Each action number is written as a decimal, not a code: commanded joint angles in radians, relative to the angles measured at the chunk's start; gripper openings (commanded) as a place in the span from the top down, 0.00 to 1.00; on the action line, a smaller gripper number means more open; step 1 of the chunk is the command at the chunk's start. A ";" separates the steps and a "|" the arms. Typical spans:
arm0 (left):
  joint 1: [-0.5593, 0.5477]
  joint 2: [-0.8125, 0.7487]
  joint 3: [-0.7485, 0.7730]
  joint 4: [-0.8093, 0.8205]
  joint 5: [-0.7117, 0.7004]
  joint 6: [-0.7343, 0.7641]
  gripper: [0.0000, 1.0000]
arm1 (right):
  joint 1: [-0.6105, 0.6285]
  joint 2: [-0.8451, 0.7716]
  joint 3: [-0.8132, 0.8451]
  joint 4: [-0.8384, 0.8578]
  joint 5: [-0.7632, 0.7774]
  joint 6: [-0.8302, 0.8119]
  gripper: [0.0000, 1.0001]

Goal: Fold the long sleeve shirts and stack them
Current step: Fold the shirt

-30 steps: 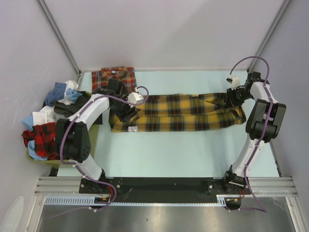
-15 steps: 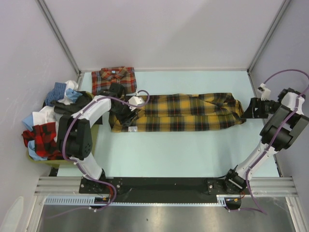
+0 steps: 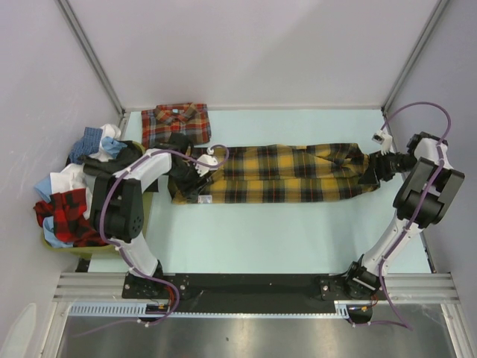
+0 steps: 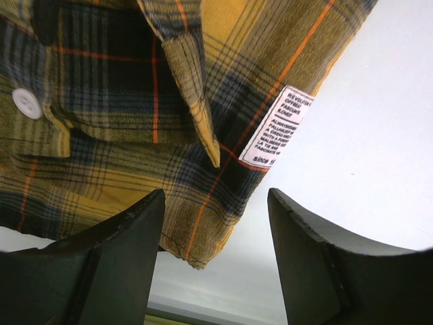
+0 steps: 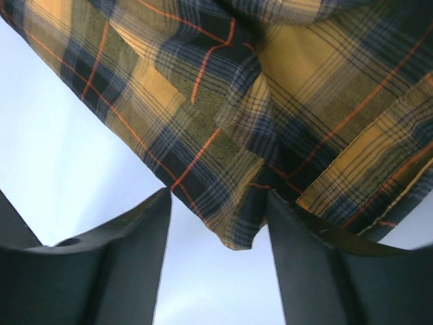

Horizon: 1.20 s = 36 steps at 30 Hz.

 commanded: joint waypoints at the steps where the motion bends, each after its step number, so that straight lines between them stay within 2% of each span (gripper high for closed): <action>1: 0.019 0.000 -0.036 0.023 -0.025 0.035 0.32 | -0.002 0.018 0.010 -0.027 0.056 -0.064 0.39; 7: 0.031 -0.037 -0.151 0.116 -0.064 0.067 0.30 | -0.016 0.017 -0.002 -0.021 0.099 -0.078 0.20; 9: 0.031 -0.035 -0.162 0.124 -0.061 0.061 0.30 | -0.011 0.010 -0.021 0.014 0.089 -0.067 0.19; 11: 0.031 -0.030 -0.163 0.126 -0.058 0.057 0.29 | 0.004 0.023 -0.025 0.025 0.073 -0.059 0.23; 12: 0.031 -0.027 -0.163 0.126 -0.062 0.054 0.29 | 0.010 0.029 -0.022 0.013 0.055 -0.053 0.26; 13: 0.031 -0.029 -0.163 0.126 -0.065 0.052 0.29 | 0.021 0.033 -0.021 0.001 0.043 -0.058 0.35; 15: 0.034 -0.043 -0.171 0.126 -0.074 0.049 0.29 | 0.030 0.027 -0.024 -0.028 0.027 -0.073 0.44; 16: 0.035 -0.049 -0.177 0.130 -0.084 0.049 0.29 | 0.033 0.024 -0.027 -0.032 0.036 -0.084 0.55; 18: 0.037 -0.067 -0.205 0.159 -0.126 0.051 0.31 | 0.038 0.018 -0.025 -0.036 0.084 -0.084 0.67; 19: 0.039 -0.072 -0.212 0.164 -0.136 0.057 0.32 | 0.036 0.021 -0.015 -0.039 0.107 -0.070 0.81; 20: 0.040 -0.075 -0.223 0.171 -0.142 0.063 0.37 | 0.033 0.027 0.002 -0.050 0.156 -0.072 0.86; 21: 0.040 -0.079 -0.228 0.175 -0.157 0.073 0.41 | 0.030 0.039 0.043 -0.082 0.177 -0.075 0.97; 22: 0.040 -0.081 -0.231 0.175 -0.159 0.078 0.45 | 0.027 0.047 0.070 -0.096 0.197 -0.075 1.00; 23: 0.040 -0.083 -0.229 0.173 -0.162 0.087 0.55 | 0.024 0.050 0.091 -0.120 0.240 -0.066 1.00; 26: 0.040 -0.090 -0.209 0.121 -0.150 0.110 0.76 | 0.036 0.075 0.175 -0.180 0.335 -0.049 1.00; 28: 0.040 -0.104 -0.193 0.069 -0.139 0.124 0.84 | 0.050 0.092 0.211 -0.197 0.389 -0.038 1.00; 29: 0.042 -0.112 -0.191 0.058 -0.140 0.136 0.90 | 0.056 0.096 0.212 -0.200 0.436 -0.032 1.00; 32: 0.040 -0.132 -0.200 0.037 -0.127 0.156 0.96 | 0.085 0.116 0.176 -0.147 0.487 0.000 1.00; 36: 0.028 -0.121 -0.194 0.007 -0.114 0.161 0.98 | 0.117 0.150 0.117 -0.062 0.509 0.109 1.00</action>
